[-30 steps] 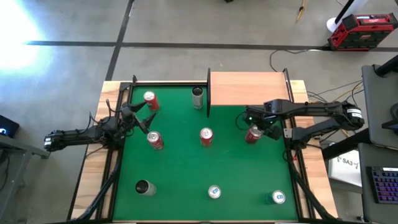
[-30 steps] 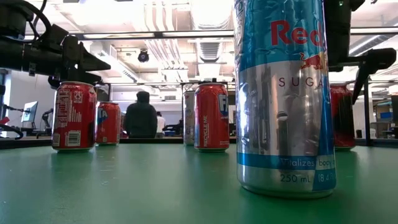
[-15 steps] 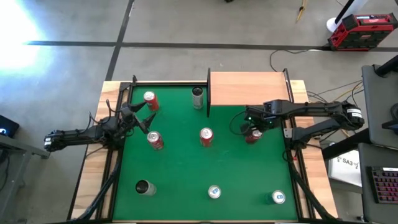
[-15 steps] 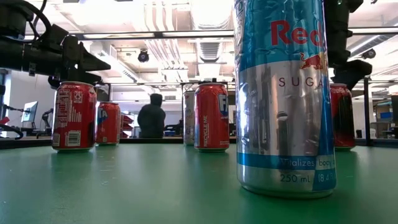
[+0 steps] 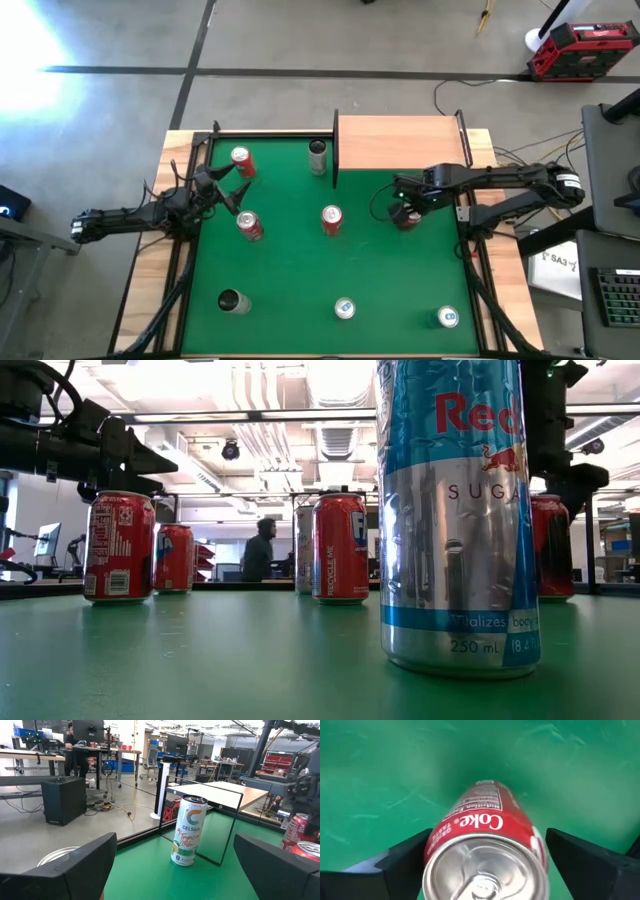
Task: Place canned beverage on shelf
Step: Put the red-white soda can on the shelf
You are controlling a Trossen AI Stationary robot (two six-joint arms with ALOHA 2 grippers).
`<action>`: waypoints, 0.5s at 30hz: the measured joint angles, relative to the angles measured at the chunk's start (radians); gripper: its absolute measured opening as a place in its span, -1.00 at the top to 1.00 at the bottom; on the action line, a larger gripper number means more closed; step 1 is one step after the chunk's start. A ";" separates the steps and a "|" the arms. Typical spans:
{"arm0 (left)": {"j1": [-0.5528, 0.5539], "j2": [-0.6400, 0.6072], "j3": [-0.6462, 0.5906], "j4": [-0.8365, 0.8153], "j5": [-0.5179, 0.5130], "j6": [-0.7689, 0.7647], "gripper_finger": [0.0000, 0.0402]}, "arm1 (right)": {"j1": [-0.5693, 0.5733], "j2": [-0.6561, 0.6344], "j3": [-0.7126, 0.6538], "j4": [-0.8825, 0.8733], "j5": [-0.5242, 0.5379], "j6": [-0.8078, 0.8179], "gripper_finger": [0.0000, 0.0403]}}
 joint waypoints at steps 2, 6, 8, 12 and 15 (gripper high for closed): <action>0.000 0.000 0.000 0.000 0.000 0.000 -0.92 | 0.000 0.017 -0.001 -0.008 0.000 0.057 -0.66; 0.000 0.000 0.000 0.000 0.000 0.000 -0.92 | 0.000 0.043 0.011 -0.015 -0.001 0.221 -0.45; 0.000 0.000 0.000 0.000 0.000 0.000 -0.92 | 0.000 0.050 0.016 -0.015 -0.002 0.340 -0.45; 0.000 0.000 0.000 0.000 0.000 0.000 -0.92 | -0.001 0.055 0.021 -0.035 -0.005 0.696 -0.45; 0.000 0.000 0.000 0.000 0.000 0.000 -0.92 | 0.000 0.054 0.025 -0.074 -0.019 1.006 -0.45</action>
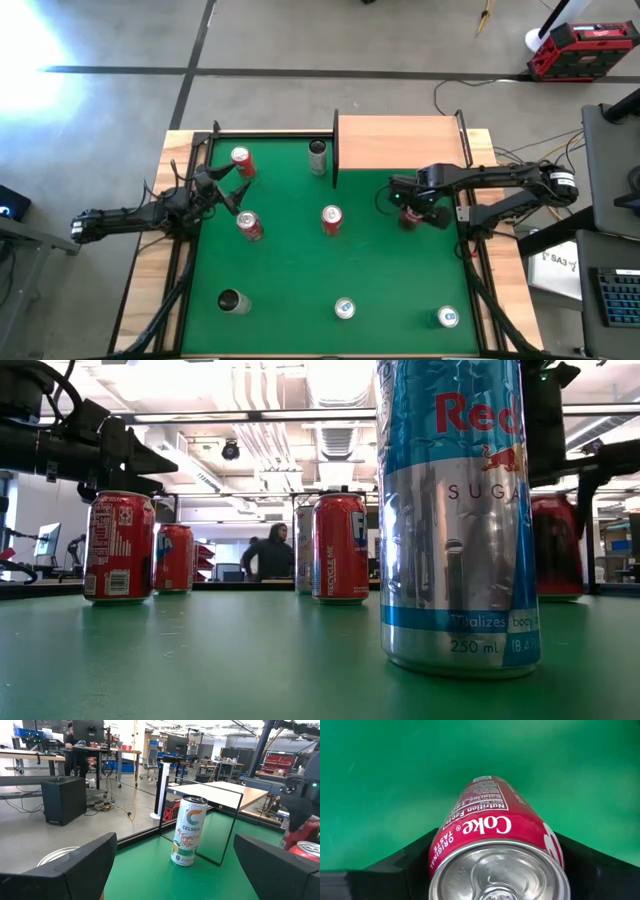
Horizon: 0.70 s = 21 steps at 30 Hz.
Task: Place canned beverage on shelf
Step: Put the red-white soda can on the shelf
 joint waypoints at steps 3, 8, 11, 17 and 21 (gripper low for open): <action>0.000 0.000 0.000 0.000 0.000 0.000 -0.92 | 0.000 -0.001 0.001 0.001 -0.004 0.222 -0.45; 0.000 0.000 0.000 0.000 0.000 0.000 -0.92 | 0.000 0.002 0.002 0.006 -0.003 0.462 -0.45; 0.000 0.000 0.000 0.000 0.000 0.000 -0.92 | 0.000 0.003 0.002 0.010 0.002 0.555 -0.45; 0.000 0.000 0.000 0.000 0.000 0.000 -0.92 | 0.000 0.003 0.002 0.015 0.022 0.574 -0.45; 0.000 0.000 0.000 0.000 0.000 0.000 -0.92 | -0.001 0.003 0.001 0.018 0.055 0.490 -0.45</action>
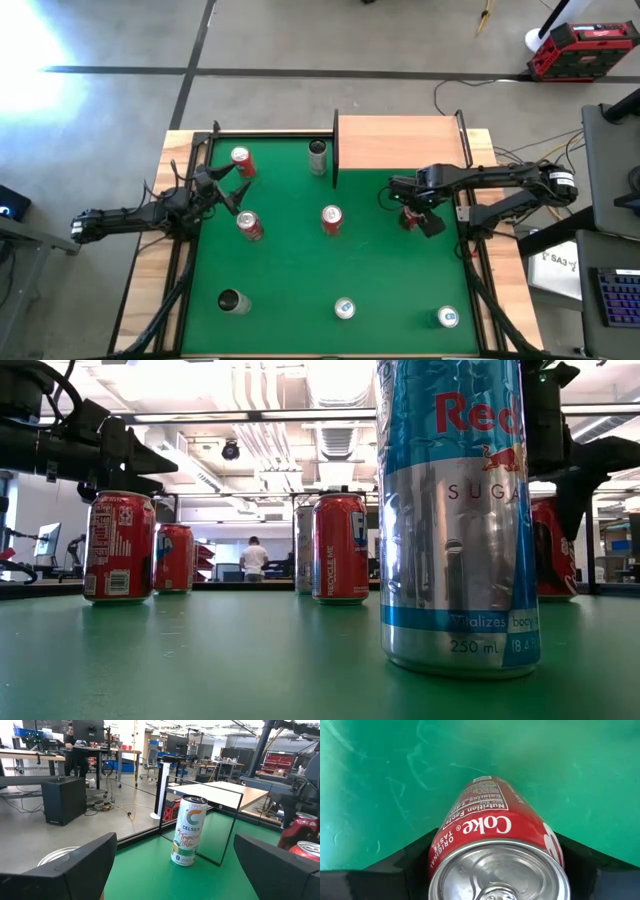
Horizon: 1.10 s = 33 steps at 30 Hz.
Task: Place canned beverage on shelf
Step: Put the red-white soda can on the shelf
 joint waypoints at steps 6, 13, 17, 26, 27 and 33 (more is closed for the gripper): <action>0.000 0.000 0.000 0.000 0.000 0.000 -0.92 | -0.002 0.000 0.004 0.009 0.031 -0.031 -0.81; 0.000 0.000 0.000 0.000 0.000 0.000 -0.92 | -0.002 -0.005 0.018 0.006 0.038 -0.437 -0.88; 0.000 0.000 0.000 0.000 0.000 0.000 -0.92 | -0.002 -0.013 0.022 0.004 0.005 -0.774 -0.89; 0.000 0.000 0.000 0.000 0.000 0.000 -0.92 | -0.002 -0.014 0.022 -0.001 -0.008 -1.728 -0.89; 0.000 0.000 0.000 0.000 0.000 0.000 -0.92 | -0.002 -0.014 0.022 0.000 -0.004 -1.783 -0.89; 0.000 0.000 0.000 0.000 0.000 0.000 -0.92 | -0.002 -0.014 0.022 -0.006 0.019 -1.755 -0.89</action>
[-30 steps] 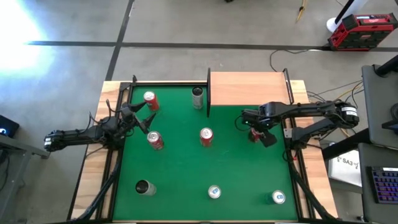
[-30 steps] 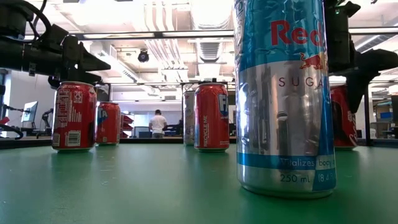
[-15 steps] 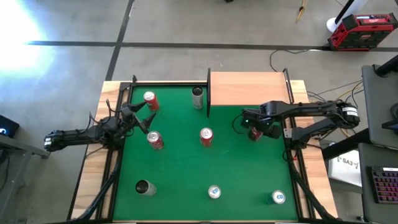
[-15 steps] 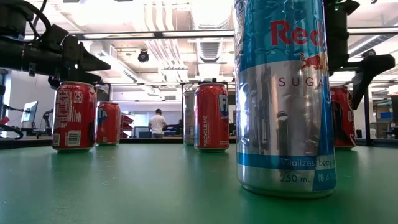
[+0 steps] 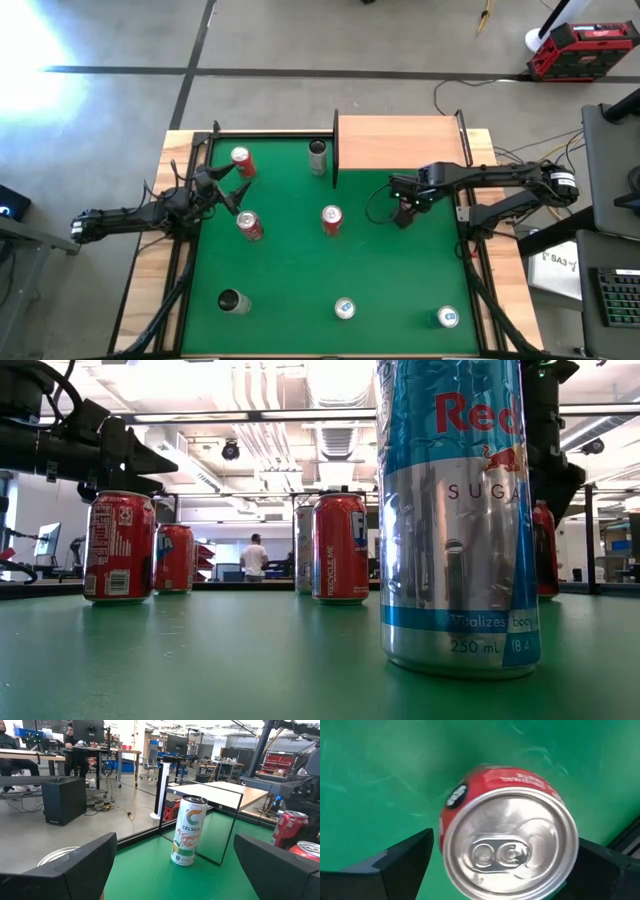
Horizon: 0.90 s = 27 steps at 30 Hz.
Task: Place canned beverage on shelf
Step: Put the red-white soda can on the shelf
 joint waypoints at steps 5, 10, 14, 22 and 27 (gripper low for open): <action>0.000 0.000 0.000 0.000 0.000 0.000 -0.92 | 0.000 0.000 0.000 0.007 0.059 0.112 -0.89; 0.000 0.000 0.000 0.000 0.000 0.000 -0.92 | 0.000 0.000 0.000 0.026 0.060 0.150 -0.86; 0.000 0.000 0.000 0.000 0.000 0.000 -0.92 | 0.000 0.000 0.001 0.025 0.052 0.218 -0.62; 0.000 0.000 0.000 0.000 0.000 0.000 -0.92 | 0.000 0.000 0.002 -0.005 0.055 0.641 -0.45; 0.000 0.000 0.000 0.000 0.000 0.000 -0.92 | 0.000 0.000 0.002 -0.021 0.050 1.165 -0.45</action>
